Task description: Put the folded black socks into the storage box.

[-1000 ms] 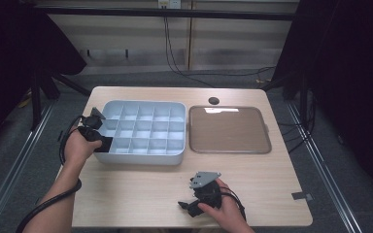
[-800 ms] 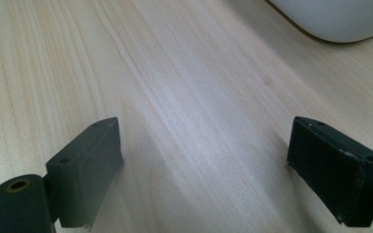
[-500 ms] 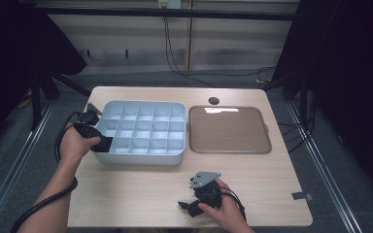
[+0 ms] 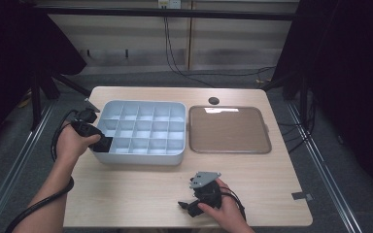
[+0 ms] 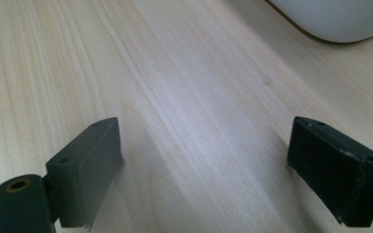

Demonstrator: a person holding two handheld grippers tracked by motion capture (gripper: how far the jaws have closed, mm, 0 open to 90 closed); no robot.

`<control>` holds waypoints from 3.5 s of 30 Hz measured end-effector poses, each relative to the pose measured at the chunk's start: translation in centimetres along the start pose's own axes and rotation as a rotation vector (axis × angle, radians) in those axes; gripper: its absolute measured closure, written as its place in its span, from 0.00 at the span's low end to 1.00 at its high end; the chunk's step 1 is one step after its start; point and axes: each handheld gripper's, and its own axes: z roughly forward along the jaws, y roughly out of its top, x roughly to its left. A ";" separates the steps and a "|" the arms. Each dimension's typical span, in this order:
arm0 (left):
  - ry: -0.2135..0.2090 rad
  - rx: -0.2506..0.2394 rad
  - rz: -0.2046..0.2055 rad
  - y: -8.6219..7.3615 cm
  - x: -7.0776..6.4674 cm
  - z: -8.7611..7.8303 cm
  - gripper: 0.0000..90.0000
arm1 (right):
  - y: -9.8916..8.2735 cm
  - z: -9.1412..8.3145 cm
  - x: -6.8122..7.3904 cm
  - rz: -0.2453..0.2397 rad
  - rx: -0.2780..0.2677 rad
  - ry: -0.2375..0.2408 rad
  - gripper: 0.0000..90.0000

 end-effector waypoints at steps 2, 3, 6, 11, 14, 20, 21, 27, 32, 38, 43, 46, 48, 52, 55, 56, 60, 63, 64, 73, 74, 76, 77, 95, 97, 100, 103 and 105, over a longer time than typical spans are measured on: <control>0.001 -0.007 -0.001 -0.1 -0.1 -0.1 0.68 | 0.0 0.0 0.0 -0.003 -0.001 0.000 0.13; 0.000 -0.005 0.002 0.0 -0.2 -0.2 0.66 | 0.0 0.0 0.0 -0.003 -0.001 -0.001 0.13; 0.005 -0.019 0.003 -0.1 -0.3 -0.3 0.58 | 0.0 0.0 0.0 -0.003 -0.001 0.000 0.13; -0.003 -0.027 0.013 0.0 -0.5 -0.6 0.50 | 0.0 0.0 0.0 0.000 -0.001 0.000 0.13; -0.004 -0.028 0.018 -0.1 -0.5 -0.7 0.46 | 0.0 0.0 0.0 -0.001 0.000 0.001 0.13; -0.024 -0.040 0.038 -0.3 -0.8 -0.8 0.39 | 0.0 0.0 0.0 0.000 0.001 0.001 0.13; -0.030 -0.042 0.043 -0.3 -0.9 -0.8 0.38 | 0.0 0.0 0.0 0.000 0.001 0.002 0.13; -0.039 -0.058 0.052 -0.6 -1.1 -1.1 0.31 | 0.0 0.1 0.0 0.003 -0.001 0.003 0.13; -0.036 -0.065 0.064 -0.7 -1.2 -1.1 0.27 | 0.0 0.1 0.1 0.006 0.000 0.003 0.13; -0.059 -0.073 0.071 -0.8 -1.6 -1.1 0.25 | 0.0 0.0 0.1 0.007 0.001 0.003 0.13; -0.072 -0.074 0.078 -0.9 -2.1 -1.3 0.25 | 0.0 0.1 0.1 0.006 0.000 0.003 0.13; -0.074 -0.070 0.088 -0.9 -2.2 -1.3 0.25 | 0.1 0.1 0.0 0.001 0.000 0.004 0.13; -0.073 -0.067 0.093 -1.0 -2.3 -1.3 0.25 | 0.1 0.1 0.0 0.002 0.000 0.005 0.13; -0.077 -0.067 0.092 -1.2 -2.5 -1.2 0.26 | 0.1 0.1 0.0 -0.001 0.000 0.004 0.13; -0.075 -0.062 0.102 -1.3 -2.4 -1.3 0.27 | 0.1 0.1 0.0 0.000 0.002 0.005 0.13; -0.077 -0.062 0.103 -1.3 -2.5 -1.3 0.27 | 0.1 0.1 0.0 0.000 0.002 0.005 0.13; -0.077 -0.056 0.110 -1.5 -2.6 -1.3 0.27 | 0.1 0.1 0.0 -0.001 0.002 0.005 0.13; -0.077 -0.054 0.114 -1.6 -2.7 -1.4 0.28 | 0.1 0.1 0.0 0.000 0.000 0.006 0.13; -0.075 -0.052 0.121 -1.6 -2.8 -1.4 0.28 | 0.1 0.1 0.0 -0.001 0.001 0.006 0.13; -0.088 -0.052 0.138 -1.9 -3.2 -1.4 0.28 | 0.1 0.1 0.0 -0.004 0.000 0.006 0.13; -0.091 -0.052 0.140 -2.0 -3.3 -1.4 0.28 | 0.1 0.1 0.0 -0.002 0.000 0.007 0.13; -0.092 -0.049 0.142 -2.0 -3.5 -1.4 0.28 | 0.1 0.1 0.0 -0.002 0.001 0.006 0.13; -0.092 -0.050 0.147 -2.0 -3.5 -1.4 0.28 | 0.1 0.1 0.0 -0.002 0.001 0.006 0.13; -0.113 -0.026 0.210 -3.0 -5.0 -1.1 0.28 | 0.1 0.1 0.1 0.000 0.001 0.005 0.13; -0.115 -0.030 0.215 -3.2 -5.2 -1.0 0.28 | 0.1 0.1 0.1 0.000 0.001 0.006 0.13; -0.120 -0.028 0.221 -3.4 -5.4 -0.8 0.28 | 0.1 0.1 0.1 0.000 0.001 0.006 0.13; -0.133 -0.023 0.234 -3.7 -5.6 -0.7 0.28 | 0.1 0.1 0.1 0.004 0.002 0.006 0.13; -0.130 -0.018 0.247 -3.9 -5.8 -0.7 0.28 | 0.1 0.1 0.1 0.004 0.002 0.006 0.13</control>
